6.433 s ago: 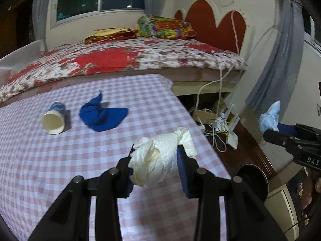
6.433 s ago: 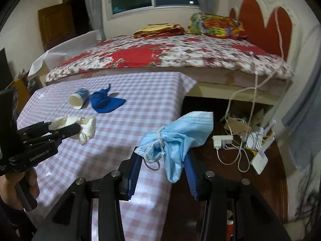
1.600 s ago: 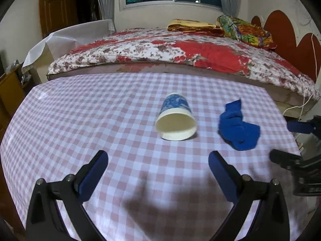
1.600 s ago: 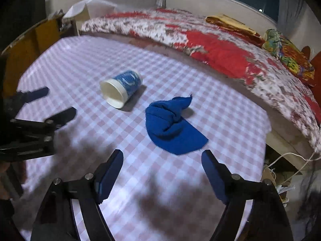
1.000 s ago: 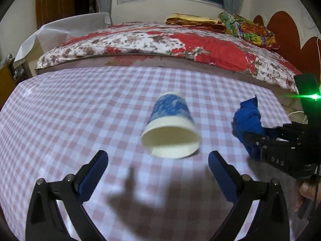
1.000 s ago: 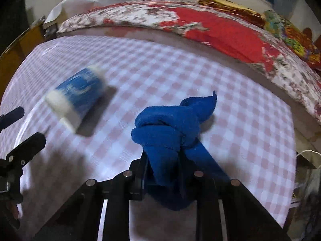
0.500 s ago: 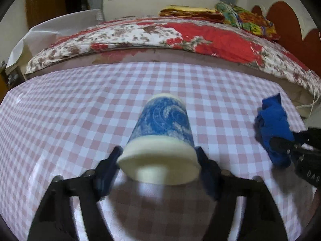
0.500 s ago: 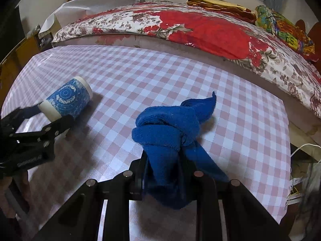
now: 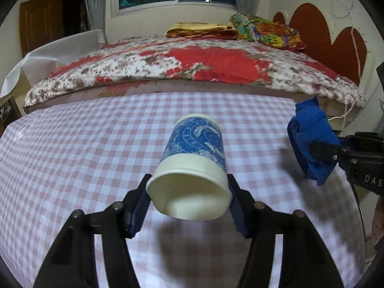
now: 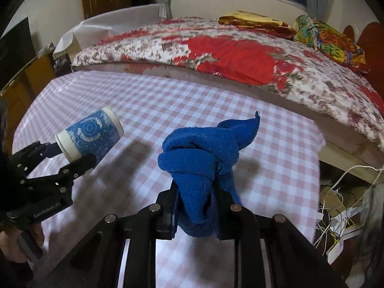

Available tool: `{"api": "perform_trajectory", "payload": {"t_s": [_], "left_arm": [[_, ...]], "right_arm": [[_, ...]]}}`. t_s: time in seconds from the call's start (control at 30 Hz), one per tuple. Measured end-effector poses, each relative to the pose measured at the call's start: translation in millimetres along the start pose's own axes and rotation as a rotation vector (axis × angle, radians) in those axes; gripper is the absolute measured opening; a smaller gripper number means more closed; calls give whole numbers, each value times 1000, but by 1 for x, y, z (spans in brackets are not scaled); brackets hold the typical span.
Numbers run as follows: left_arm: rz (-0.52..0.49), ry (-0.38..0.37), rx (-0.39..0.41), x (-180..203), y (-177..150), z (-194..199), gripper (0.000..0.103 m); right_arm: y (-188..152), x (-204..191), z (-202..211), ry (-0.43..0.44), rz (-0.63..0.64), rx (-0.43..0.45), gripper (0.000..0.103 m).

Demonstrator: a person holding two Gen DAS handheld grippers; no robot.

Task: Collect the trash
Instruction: 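Carry the cup and blue cloth in both tools over the black bin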

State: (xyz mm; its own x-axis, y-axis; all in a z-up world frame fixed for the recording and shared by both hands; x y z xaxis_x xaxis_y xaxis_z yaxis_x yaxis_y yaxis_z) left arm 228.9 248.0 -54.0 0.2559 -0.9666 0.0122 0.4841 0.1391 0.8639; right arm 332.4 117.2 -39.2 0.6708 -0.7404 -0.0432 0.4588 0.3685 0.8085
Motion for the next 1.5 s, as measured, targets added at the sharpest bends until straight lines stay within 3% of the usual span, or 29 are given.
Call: {"api": "perform_trajectory", "payload": {"t_s": [0.3,0.63,1.13,1.5], "left_arm": [[-27,-64,78,40,10,62,61],[-52,-162,113,91,11,105,61],[-121,-315,117,179,0,141,61],[-210,-429,91,249,-17,154,61]], "right_arm": [[-14,5,95,-10,3,80,23],[-40,26,182,-70,-38,157,24],[-94,92,265,-222,-141,176,24],[-154,146,312,-351,-252,137,24]]}}
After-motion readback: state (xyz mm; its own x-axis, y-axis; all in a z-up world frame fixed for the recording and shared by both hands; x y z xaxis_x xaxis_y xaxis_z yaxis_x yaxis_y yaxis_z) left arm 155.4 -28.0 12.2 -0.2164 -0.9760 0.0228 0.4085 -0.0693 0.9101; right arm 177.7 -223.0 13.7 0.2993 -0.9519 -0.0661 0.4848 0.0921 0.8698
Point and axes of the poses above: each gripper's, at about its wrist camera, not at the fingertips, and z roughly against the way its jaws point, x to its right, y to its top, the point moved 2 cm from there along -z, roughly the way its jaws point, and after that the axes turned 14 degrees about x, right-handed, at the moved point
